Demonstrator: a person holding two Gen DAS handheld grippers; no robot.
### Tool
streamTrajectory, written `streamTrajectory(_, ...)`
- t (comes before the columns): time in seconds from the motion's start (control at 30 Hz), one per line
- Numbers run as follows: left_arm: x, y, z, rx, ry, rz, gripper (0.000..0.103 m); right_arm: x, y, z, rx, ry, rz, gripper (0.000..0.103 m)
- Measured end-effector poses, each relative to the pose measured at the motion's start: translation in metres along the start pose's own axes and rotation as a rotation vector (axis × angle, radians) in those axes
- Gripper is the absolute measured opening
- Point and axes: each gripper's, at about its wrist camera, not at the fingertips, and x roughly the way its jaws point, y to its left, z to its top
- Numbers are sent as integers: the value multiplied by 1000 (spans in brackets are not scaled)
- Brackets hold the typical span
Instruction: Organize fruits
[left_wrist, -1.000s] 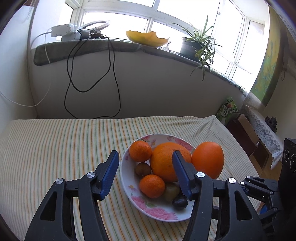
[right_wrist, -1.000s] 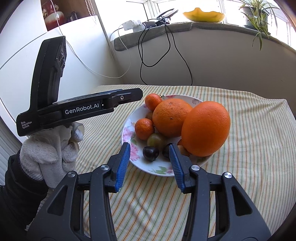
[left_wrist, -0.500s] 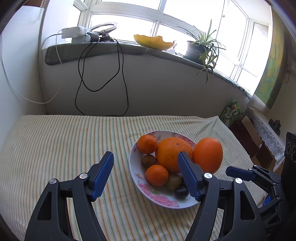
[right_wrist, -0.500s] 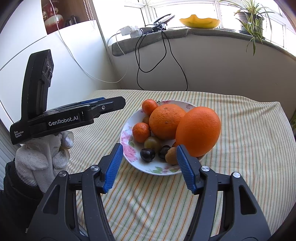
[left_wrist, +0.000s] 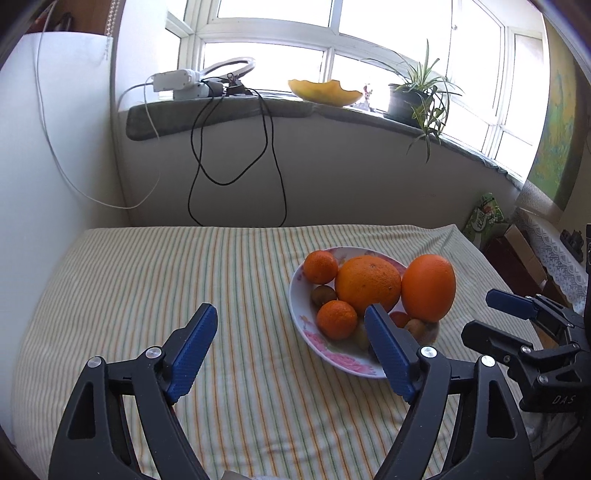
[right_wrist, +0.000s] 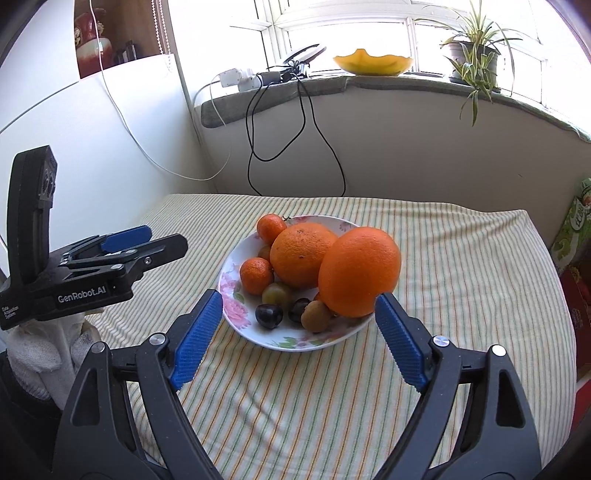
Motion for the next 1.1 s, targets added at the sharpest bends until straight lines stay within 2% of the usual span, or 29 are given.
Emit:
streamTrajectory(0.23, -13, 0, -15, -1, 15, 16, 88, -6, -3, 0, 7, -15, -74, 87)
streamTrajectory(0.4, -17, -1, -25, -15, 32, 13, 88, -9, -7, 0, 19, -19, -105, 87)
streamTrajectory(0.53, -16, 1, -34, -33, 56, 51, 88, -11, -8, -1, 5, -30, -143, 87)
streamTrajectory(0.83, -18, 5, -38, -39, 64, 98, 88, -11, -11, -2, 6, -28, -145, 87)
streamTrajectory(1.1, -20, 2, -37, -28, 58, 101, 88, -12, -10, -3, 6, -28, -144, 87)
